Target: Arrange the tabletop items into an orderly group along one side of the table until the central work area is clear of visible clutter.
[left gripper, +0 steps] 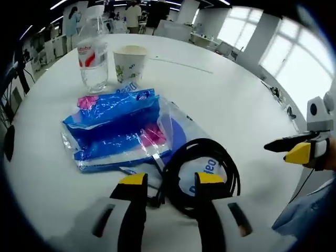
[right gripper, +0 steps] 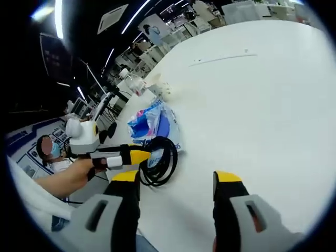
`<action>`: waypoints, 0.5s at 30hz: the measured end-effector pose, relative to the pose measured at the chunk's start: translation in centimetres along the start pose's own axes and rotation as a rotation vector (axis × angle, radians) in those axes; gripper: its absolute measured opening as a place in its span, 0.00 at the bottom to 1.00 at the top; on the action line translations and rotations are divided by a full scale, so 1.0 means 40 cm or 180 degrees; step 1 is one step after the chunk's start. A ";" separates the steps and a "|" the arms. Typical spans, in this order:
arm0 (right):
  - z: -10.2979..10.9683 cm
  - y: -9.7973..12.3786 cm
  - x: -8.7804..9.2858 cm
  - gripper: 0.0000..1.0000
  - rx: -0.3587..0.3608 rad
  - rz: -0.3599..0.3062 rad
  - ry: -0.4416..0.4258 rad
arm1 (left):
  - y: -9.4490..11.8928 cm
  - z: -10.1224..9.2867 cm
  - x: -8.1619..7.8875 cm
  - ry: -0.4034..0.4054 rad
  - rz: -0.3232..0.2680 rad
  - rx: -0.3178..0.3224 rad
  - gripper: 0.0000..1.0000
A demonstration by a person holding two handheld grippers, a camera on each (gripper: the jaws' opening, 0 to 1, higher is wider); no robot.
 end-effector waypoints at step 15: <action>-0.028 0.037 0.018 0.54 0.0041 -0.0148 -0.0154 | 0.018 -0.023 0.009 -0.0162 -0.0008 -0.0157 0.09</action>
Point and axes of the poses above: the point that each gripper's makers call its tool centre point, and the gripper's own axes: y roughly backward along the fingers, z roughly to its left, x roughly out of its underside, the point moved 8 cm from there along y, roughly backward along the fingers, and after that the axes turned 14 degrees about z, right-handed, at the moved point
